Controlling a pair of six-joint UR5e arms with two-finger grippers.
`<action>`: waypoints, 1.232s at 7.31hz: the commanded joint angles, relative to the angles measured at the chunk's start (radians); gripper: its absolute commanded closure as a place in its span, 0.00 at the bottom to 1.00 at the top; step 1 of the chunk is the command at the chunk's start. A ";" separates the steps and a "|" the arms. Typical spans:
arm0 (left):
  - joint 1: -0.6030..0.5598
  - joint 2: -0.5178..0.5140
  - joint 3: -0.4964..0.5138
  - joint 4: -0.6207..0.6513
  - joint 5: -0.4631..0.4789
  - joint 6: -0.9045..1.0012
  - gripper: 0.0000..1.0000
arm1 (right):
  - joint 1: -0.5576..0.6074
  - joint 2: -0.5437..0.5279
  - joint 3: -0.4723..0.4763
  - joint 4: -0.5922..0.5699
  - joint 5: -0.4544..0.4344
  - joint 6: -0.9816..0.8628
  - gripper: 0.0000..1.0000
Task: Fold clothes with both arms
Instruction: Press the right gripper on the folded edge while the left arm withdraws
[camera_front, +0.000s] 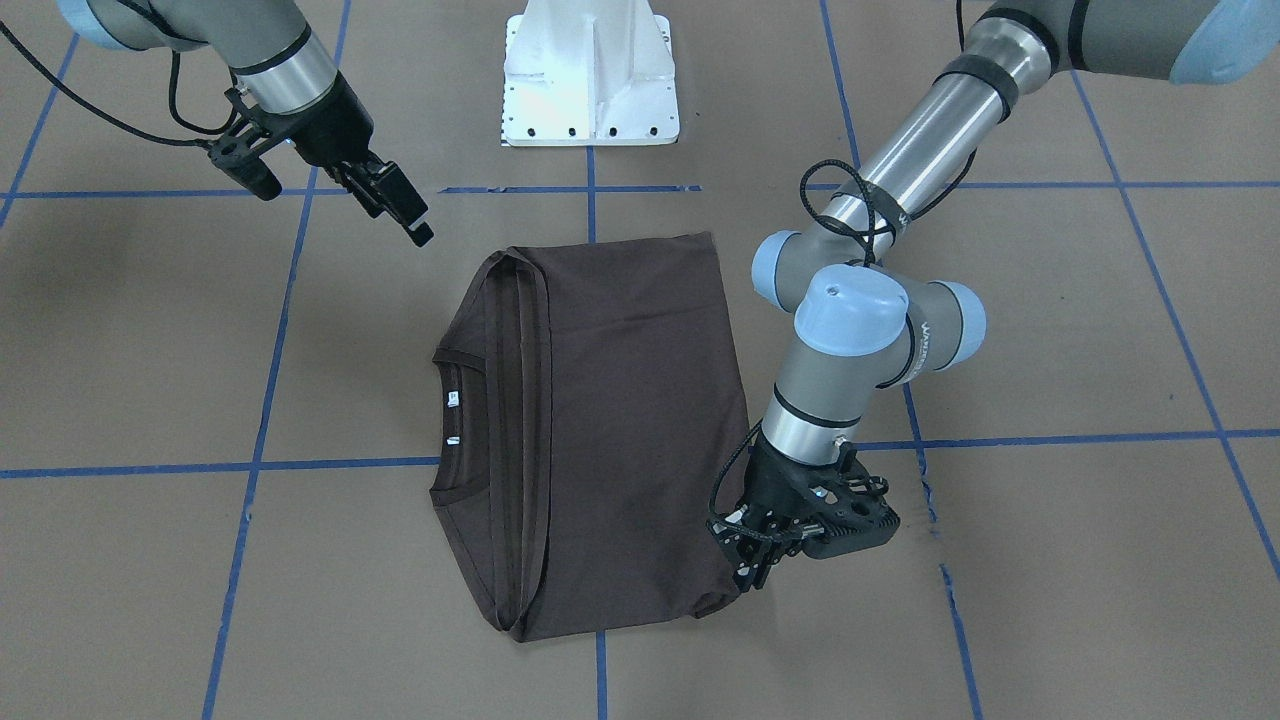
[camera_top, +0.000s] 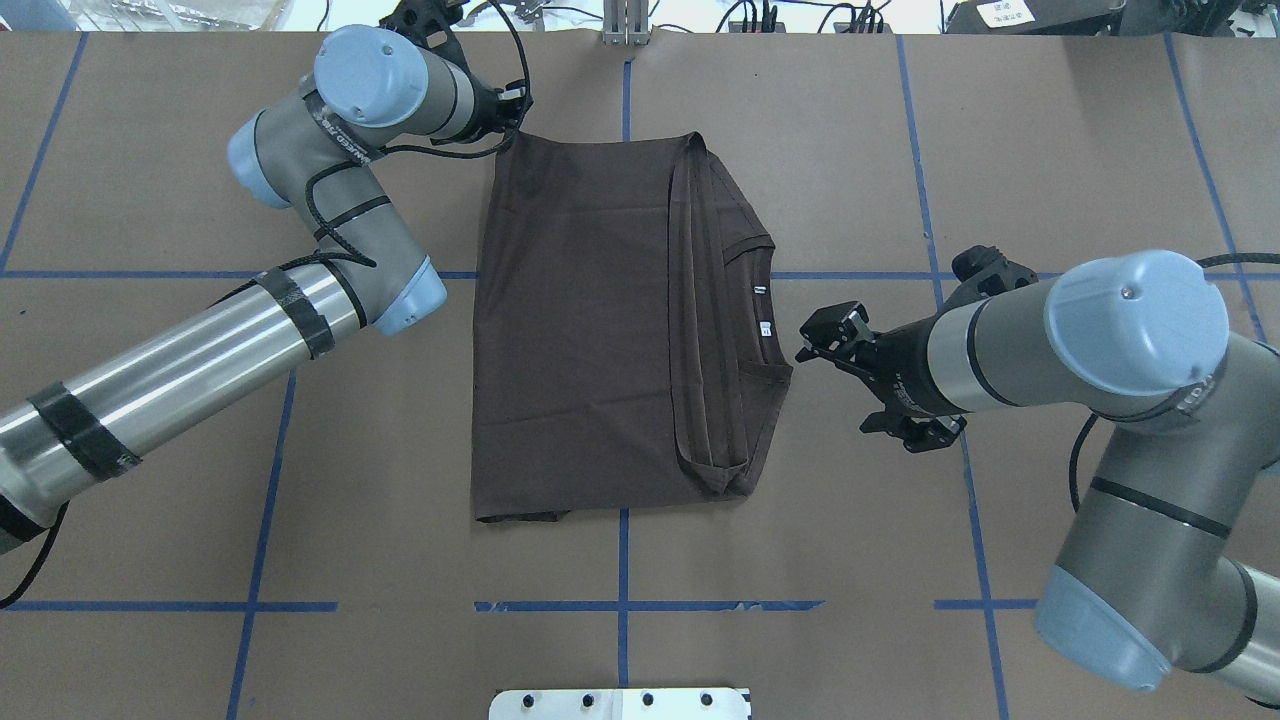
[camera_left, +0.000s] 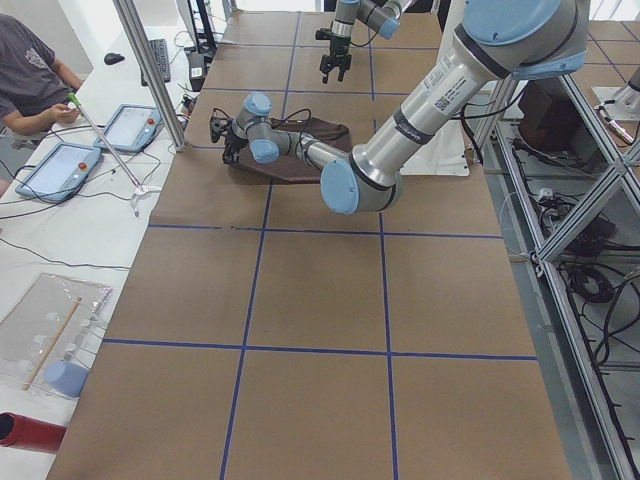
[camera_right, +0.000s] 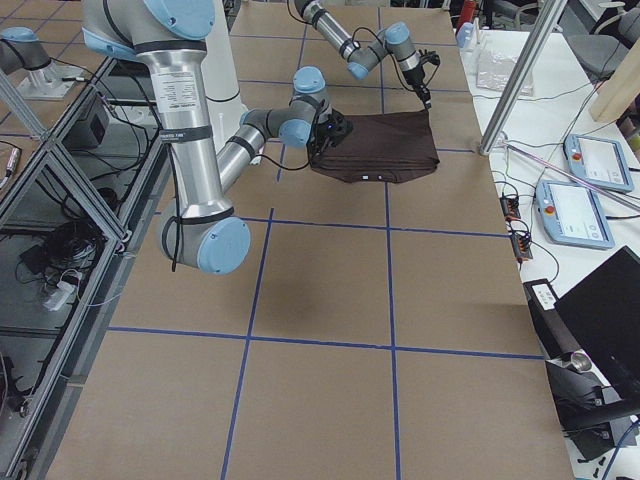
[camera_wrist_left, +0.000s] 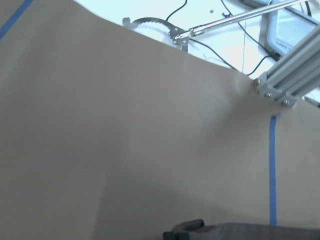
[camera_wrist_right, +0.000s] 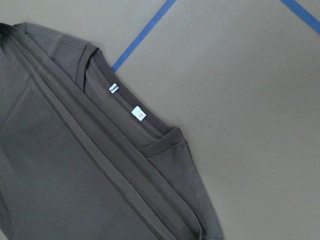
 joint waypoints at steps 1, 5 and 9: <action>-0.007 0.124 -0.190 -0.007 -0.009 -0.005 0.27 | -0.008 0.140 -0.150 -0.012 -0.033 -0.005 0.00; -0.013 0.431 -0.783 0.285 -0.101 -0.006 0.27 | -0.135 0.287 -0.324 -0.082 -0.071 -0.392 0.00; -0.011 0.431 -0.772 0.284 -0.102 -0.009 0.28 | -0.204 0.284 -0.344 -0.083 -0.151 -0.593 0.25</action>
